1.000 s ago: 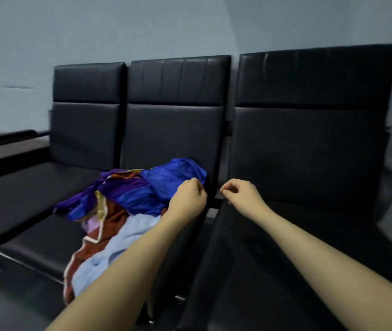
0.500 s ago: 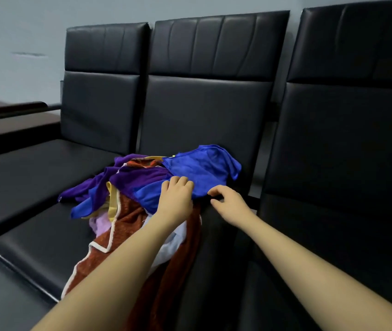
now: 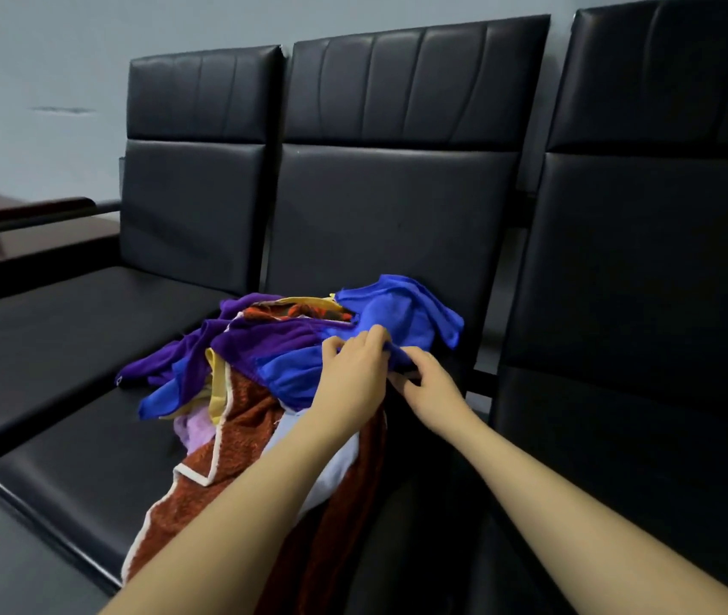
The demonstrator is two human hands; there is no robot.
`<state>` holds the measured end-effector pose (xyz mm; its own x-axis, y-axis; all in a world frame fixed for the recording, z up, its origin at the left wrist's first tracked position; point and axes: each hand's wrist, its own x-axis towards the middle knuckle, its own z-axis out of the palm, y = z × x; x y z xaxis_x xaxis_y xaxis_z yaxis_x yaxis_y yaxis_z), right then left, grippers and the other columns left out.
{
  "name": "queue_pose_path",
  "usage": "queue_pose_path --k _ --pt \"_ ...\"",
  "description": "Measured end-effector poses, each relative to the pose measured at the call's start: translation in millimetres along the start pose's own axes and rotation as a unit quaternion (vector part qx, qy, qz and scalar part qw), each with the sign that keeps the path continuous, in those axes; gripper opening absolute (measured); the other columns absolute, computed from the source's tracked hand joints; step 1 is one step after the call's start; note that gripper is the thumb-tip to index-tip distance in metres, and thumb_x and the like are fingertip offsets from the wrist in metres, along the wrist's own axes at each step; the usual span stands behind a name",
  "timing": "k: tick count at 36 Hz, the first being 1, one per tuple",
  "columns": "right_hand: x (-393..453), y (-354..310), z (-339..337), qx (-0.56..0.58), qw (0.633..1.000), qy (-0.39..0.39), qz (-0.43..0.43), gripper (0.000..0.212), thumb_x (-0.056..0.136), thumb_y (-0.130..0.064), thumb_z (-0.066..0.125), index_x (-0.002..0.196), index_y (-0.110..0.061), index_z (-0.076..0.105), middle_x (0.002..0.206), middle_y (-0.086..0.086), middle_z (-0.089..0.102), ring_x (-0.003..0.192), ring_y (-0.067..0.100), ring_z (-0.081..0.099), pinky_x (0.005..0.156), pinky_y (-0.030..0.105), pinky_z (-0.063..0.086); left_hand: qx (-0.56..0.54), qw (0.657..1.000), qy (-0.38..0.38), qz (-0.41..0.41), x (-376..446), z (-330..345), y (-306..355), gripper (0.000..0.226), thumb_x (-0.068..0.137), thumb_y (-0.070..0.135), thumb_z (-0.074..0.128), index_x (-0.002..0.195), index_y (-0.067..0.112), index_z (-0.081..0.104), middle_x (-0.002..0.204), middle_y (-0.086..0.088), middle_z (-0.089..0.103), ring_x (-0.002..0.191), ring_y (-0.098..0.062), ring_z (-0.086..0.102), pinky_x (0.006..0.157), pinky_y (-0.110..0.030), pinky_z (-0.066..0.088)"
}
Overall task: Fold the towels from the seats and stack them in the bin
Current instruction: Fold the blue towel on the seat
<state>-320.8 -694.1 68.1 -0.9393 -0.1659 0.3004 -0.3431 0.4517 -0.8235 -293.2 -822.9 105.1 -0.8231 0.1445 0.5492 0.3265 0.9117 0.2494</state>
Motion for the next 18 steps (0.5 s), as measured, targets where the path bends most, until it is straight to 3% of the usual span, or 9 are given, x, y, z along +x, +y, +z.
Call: queue_pose_path --k 4,8,11,18 --pt "-14.1 -9.6 -16.3 0.012 1.000 0.015 0.006 0.008 0.091 -0.013 0.059 0.092 -0.021 0.059 0.090 0.004 0.064 0.079 0.015 0.057 0.074 0.027 0.044 -0.071 0.997 0.007 0.005 -2.3 -17.8 18.8 0.012 0.097 0.013 0.039 0.102 0.011 0.050 0.099 -0.005 0.059 0.084 -0.030 0.056 0.083 -0.038 0.039" --pt "-35.6 -27.4 -45.6 0.017 0.999 0.042 -0.005 0.013 0.095 -0.012 0.053 0.085 -0.017 0.060 0.073 -0.006 0.057 0.065 0.005 0.047 0.060 0.014 0.036 -0.129 0.991 0.024 -0.001 -12.2 -37.6 47.5 0.018 0.099 0.019 0.040 0.111 0.012 0.052 0.103 -0.005 0.059 0.089 -0.028 0.058 0.077 -0.046 0.047" --pt "-55.7 -42.4 -68.5 0.017 0.998 0.068 -0.005 0.019 0.096 -0.014 0.051 0.078 -0.017 0.059 0.059 -0.013 0.053 0.058 0.003 0.044 0.056 0.019 0.035 -0.162 0.986 0.034 -0.002 -19.0 -50.6 69.6 0.019 0.101 0.020 0.038 0.113 0.013 0.052 0.106 -0.003 0.060 0.092 -0.021 0.058 0.079 -0.043 0.048" --pt "-110.2 -71.3 -130.4 -0.014 0.996 0.088 0.012 0.022 0.098 -0.022 0.049 0.085 -0.009 0.061 0.079 0.006 0.064 0.072 0.016 0.059 0.061 0.026 0.045 -0.223 0.975 0.020 -0.004 -31.4 -74.4 128.4 0.019 0.101 0.023 0.039 0.116 0.018 0.050 0.099 0.003 0.062 0.090 -0.017 0.059 0.077 -0.035 0.046"
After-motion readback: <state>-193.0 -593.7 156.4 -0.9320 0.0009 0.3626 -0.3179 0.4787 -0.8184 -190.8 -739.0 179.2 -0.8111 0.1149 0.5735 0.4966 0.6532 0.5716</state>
